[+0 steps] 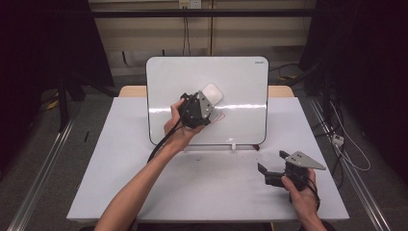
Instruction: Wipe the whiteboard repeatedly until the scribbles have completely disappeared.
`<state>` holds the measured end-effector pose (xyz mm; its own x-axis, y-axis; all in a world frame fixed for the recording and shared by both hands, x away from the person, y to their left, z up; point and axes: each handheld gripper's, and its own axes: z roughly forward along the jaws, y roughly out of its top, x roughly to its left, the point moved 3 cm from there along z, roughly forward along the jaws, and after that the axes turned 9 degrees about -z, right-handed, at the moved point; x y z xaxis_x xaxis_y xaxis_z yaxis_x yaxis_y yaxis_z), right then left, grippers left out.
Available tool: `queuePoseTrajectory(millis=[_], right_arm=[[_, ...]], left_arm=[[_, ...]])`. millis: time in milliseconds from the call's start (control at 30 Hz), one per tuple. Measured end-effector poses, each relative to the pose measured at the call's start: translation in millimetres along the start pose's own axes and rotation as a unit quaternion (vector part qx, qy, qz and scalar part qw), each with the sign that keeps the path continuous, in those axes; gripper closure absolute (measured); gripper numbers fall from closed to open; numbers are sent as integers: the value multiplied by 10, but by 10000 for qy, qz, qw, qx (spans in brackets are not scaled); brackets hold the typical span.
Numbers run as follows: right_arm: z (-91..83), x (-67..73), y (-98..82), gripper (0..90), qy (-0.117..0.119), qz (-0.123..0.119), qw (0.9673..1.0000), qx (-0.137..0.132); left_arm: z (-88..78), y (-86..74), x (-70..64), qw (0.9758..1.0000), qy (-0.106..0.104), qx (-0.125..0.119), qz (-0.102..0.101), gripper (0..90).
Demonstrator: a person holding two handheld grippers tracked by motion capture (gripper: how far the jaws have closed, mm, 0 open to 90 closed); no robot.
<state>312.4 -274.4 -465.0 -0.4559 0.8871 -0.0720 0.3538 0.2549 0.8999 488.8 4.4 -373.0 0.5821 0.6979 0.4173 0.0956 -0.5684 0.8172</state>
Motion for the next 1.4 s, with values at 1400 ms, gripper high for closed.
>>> queuePoseTrajectory(millis=[1400], right_arm=[[36,29,14,52,9,-73,10000,24]], left_arm=[[56,-176,-849,9984,-208,-6,522,311]])
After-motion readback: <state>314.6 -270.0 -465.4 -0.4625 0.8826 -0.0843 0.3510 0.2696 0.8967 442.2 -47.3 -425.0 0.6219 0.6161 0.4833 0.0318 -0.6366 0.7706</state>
